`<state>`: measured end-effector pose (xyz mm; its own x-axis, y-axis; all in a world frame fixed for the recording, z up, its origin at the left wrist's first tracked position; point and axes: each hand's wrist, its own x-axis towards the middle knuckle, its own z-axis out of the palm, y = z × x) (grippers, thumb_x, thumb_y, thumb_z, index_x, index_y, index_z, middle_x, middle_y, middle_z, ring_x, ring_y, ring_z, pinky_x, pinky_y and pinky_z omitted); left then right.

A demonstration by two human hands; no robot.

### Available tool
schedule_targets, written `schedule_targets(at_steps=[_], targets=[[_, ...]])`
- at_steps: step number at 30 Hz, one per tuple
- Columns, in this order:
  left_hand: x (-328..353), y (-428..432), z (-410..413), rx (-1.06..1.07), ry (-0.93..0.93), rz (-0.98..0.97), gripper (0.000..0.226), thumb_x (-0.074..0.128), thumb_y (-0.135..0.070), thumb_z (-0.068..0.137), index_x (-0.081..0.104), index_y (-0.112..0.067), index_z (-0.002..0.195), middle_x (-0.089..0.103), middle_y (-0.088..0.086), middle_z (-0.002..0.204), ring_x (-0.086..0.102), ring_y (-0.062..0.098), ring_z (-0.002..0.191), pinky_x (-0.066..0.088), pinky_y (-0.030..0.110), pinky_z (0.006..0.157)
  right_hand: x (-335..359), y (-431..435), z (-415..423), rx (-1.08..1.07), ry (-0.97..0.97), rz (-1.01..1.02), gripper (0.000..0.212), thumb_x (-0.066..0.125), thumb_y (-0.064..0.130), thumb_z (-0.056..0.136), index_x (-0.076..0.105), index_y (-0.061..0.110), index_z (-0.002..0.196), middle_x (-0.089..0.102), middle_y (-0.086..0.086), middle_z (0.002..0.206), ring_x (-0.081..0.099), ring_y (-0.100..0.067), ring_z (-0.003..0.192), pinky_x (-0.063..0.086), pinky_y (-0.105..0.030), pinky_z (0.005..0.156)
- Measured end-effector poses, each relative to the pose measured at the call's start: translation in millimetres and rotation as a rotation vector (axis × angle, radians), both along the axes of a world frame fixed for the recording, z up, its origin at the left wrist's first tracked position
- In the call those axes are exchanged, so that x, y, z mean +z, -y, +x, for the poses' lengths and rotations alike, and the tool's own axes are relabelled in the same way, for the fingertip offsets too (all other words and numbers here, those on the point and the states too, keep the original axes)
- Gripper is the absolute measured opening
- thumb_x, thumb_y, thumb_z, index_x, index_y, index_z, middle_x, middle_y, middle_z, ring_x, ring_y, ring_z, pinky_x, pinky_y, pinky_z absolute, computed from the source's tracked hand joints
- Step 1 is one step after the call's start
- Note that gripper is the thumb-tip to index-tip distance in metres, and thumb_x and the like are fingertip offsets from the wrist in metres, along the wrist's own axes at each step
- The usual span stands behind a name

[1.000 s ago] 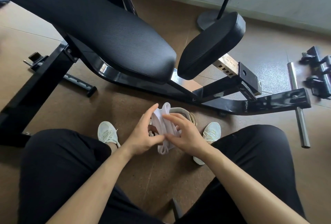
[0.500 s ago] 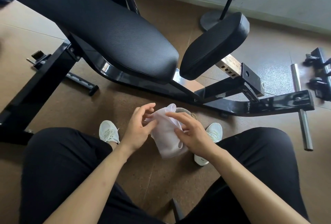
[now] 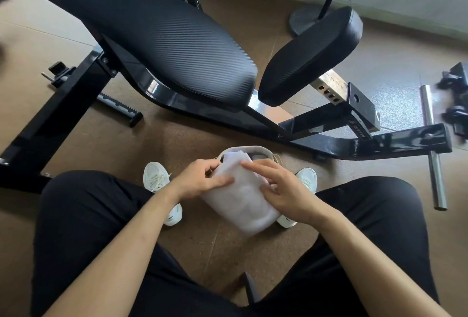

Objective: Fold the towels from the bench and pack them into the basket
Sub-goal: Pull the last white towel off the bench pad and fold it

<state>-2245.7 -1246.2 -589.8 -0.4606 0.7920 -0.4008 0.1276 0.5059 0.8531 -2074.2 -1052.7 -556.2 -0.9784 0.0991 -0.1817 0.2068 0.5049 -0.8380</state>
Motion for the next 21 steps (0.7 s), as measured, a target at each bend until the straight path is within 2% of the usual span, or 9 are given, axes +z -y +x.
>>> schedule_targets(at_steps=[3, 8, 12, 14, 15, 16, 18, 19, 21], targets=[[-0.8, 2.7, 0.4, 0.047, 0.026, 0.004, 0.048, 0.077, -0.061, 0.069, 0.067, -0.023, 0.096, 0.069, 0.001, 0.099, 0.068, 0.022, 0.093, 0.058, 0.037, 0.078, -0.5, -7.0, 3.5, -0.071, -0.001, -0.005, 0.068, 0.048, -0.006, 0.095, 0.047, 0.034, 0.150, 0.049, 0.014, 0.143, 0.043, -0.009, 0.138, 0.046, -0.028, 0.101], [5.1, 2.7, 3.0, 0.208, 0.096, 0.118, 0.057, 0.084, -0.048, 0.066, 0.063, -0.029, 0.116, 0.067, -0.004, 0.113, 0.067, 0.018, 0.107, 0.062, 0.037, 0.086, -3.1, -13.1, 2.8, -0.211, 0.006, -0.024, 0.066, 0.054, 0.007, 0.097, 0.042, 0.042, 0.151, 0.047, 0.022, 0.140, 0.056, -0.008, 0.120, 0.045, -0.021, 0.085], [9.9, 2.1, 10.4, 0.297, 0.114, 0.218, 0.073, 0.089, -0.029, 0.073, 0.049, -0.041, 0.133, 0.056, -0.008, 0.130, 0.058, 0.017, 0.121, 0.059, 0.037, 0.095, -7.4, -11.9, 1.3, -0.317, 0.054, -0.114, 0.070, 0.066, 0.023, 0.091, 0.039, 0.049, 0.150, 0.050, 0.018, 0.143, 0.065, -0.013, 0.112, 0.058, -0.042, 0.093], [12.0, 1.9, 14.5, 0.251, 0.076, 0.225, 0.083, 0.087, -0.032, 0.072, 0.038, -0.052, 0.136, 0.047, -0.012, 0.137, 0.054, 0.015, 0.126, 0.057, 0.036, 0.099, -8.5, -10.4, 0.8, -0.372, 0.080, -0.187, 0.070, 0.069, 0.022, 0.090, 0.040, 0.046, 0.150, 0.055, 0.011, 0.142, 0.068, -0.003, 0.096, 0.060, -0.027, 0.077], [12.7, 1.5, 16.3, 0.214, 0.053, 0.221, 0.085, 0.087, -0.032, 0.073, 0.035, -0.057, 0.136, 0.044, -0.015, 0.138, 0.052, 0.015, 0.127, 0.055, 0.039, 0.101, -7.9, -9.6, 0.6, -0.400, 0.098, -0.221, 0.070, 0.068, 0.019, 0.091, 0.041, 0.043, 0.151, 0.058, 0.005, 0.139, 0.067, 0.001, 0.083, 0.055, -0.016, 0.065], [13.0, 1.0, 17.9, 0.176, 0.029, 0.214, 0.085, 0.086, -0.029, 0.076, 0.033, -0.059, 0.135, 0.041, -0.018, 0.138, 0.049, 0.015, 0.130, 0.054, 0.042, 0.103, -7.8, -9.2, 0.5, -0.423, 0.114, -0.254, 0.070, 0.068, 0.017, 0.092, 0.040, 0.041, 0.151, 0.060, -0.001, 0.136, 0.067, 0.001, 0.076, 0.050, -0.012, 0.059], [14.5, 0.1, 20.6, 0.109, -0.019, 0.198, 0.081, 0.084, -0.029, 0.079, 0.034, -0.061, 0.133, 0.037, -0.020, 0.139, 0.043, 0.017, 0.134, 0.049, 0.046, 0.108, -7.8, -7.8, 0.0, -0.449, 0.106, -0.299, 0.070, 0.069, 0.015, 0.092, 0.040, 0.038, 0.152, 0.061, -0.005, 0.137, 0.072, -0.009, 0.086, 0.058, -0.023, 0.067], [15.2, -0.5, 21.5, 0.083, -0.047, 0.190, 0.078, 0.083, -0.033, 0.078, 0.035, -0.062, 0.132, 0.035, -0.016, 0.140, 0.041, 0.015, 0.135, 0.047, 0.044, 0.110, -7.3, -6.5, -0.4, -0.458, 0.096, -0.317, 0.070, 0.069, 0.014, 0.093, 0.040, 0.037, 0.153, 0.060, -0.004, 0.139, 0.074, -0.015, 0.093, 0.062, -0.032, 0.075], [17.2, -2.1, 22.4, 0.050, -0.091, 0.154, 0.072, 0.079, -0.040, 0.074, 0.039, -0.059, 0.131, 0.034, -0.010, 0.139, 0.039, 0.012, 0.131, 0.046, 0.039, 0.110, -8.2, -4.6, -2.1, -0.461, 0.089, -0.337, 0.071, 0.069, 0.012, 0.093, 0.039, 0.033, 0.154, 0.058, -0.002, 0.140, 0.074, -0.018, 0.100, 0.062, -0.038, 0.084]])
